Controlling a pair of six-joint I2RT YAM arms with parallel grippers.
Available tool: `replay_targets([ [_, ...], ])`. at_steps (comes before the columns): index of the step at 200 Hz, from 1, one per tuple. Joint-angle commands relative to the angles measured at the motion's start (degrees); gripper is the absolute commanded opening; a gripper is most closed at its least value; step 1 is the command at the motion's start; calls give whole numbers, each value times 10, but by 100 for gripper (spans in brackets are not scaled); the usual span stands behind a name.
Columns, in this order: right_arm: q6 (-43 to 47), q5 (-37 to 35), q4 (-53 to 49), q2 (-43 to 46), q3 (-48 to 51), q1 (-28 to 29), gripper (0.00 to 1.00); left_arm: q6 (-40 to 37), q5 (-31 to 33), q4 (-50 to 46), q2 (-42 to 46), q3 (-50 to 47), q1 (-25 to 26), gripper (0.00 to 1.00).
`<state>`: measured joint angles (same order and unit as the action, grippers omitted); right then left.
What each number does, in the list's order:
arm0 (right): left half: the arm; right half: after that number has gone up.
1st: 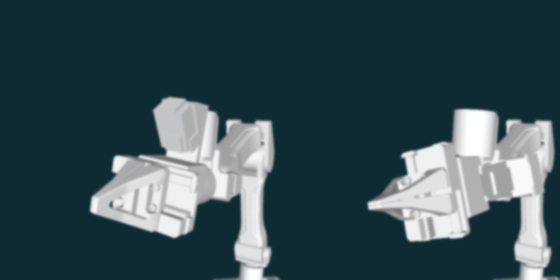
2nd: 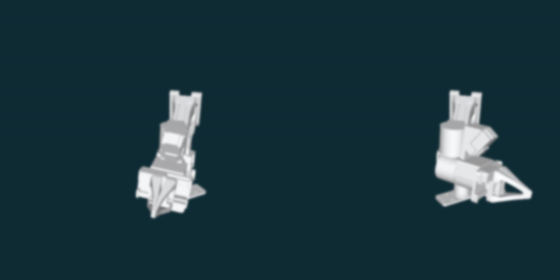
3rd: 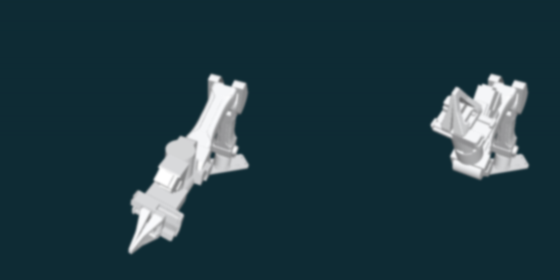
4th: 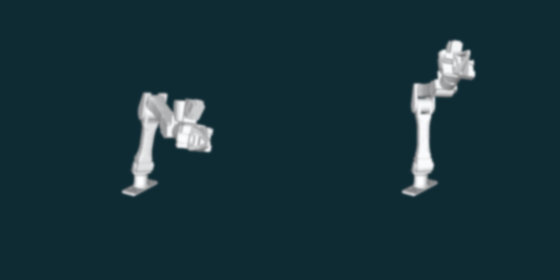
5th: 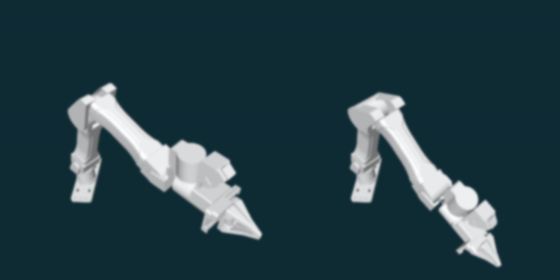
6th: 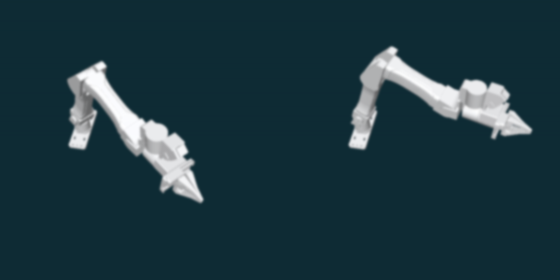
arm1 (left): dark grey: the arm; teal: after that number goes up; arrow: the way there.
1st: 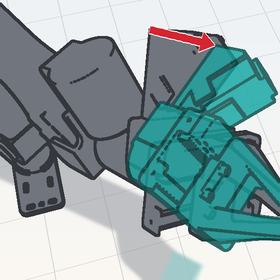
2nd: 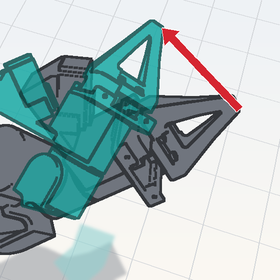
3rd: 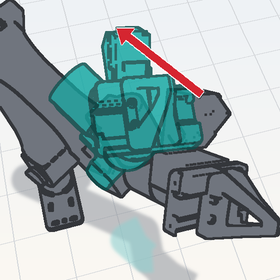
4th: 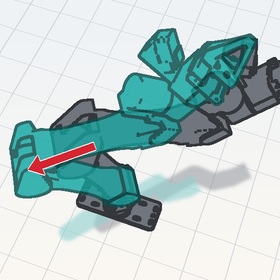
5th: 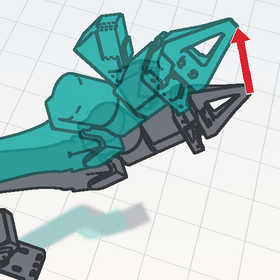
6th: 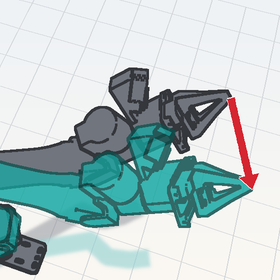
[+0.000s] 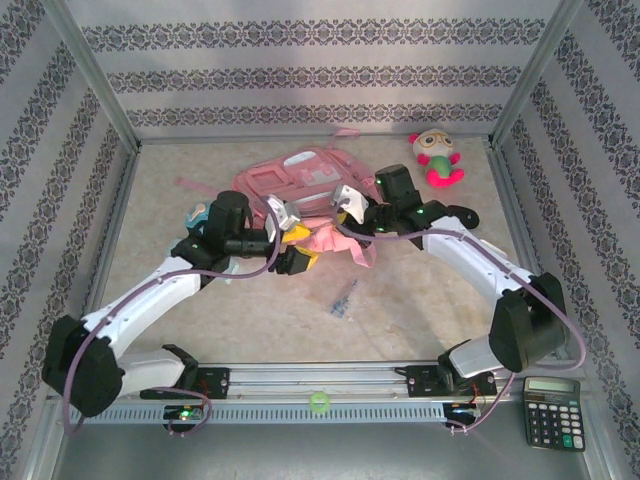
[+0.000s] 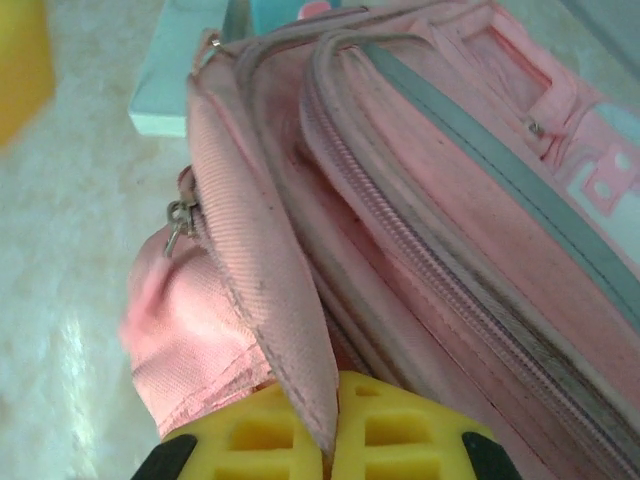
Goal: Pack books, pencil case, and school supplies into a backpack
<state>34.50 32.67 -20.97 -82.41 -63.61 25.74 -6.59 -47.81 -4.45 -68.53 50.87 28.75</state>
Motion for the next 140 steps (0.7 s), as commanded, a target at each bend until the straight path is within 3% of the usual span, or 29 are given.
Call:
replay_targets([
  [1, 126, 66, -12, 41, -6, -6, 0, -205, 82, -180, 23, 31, -7, 81],
  [30, 204, 74, -80, 34, -25, -6, 0, -322, 158, -181, 30, 23, -9, 90],
  [59, 226, 105, -97, 32, -32, -6, 0, -389, 202, -161, -22, 39, -10, 93],
  [121, 258, 122, -137, 19, -50, -3, 0, -445, 196, -101, -132, 85, -11, 94],
  [140, 268, 124, -149, 14, -57, -6, 0, -454, 186, -101, -157, 101, -11, 89],
])
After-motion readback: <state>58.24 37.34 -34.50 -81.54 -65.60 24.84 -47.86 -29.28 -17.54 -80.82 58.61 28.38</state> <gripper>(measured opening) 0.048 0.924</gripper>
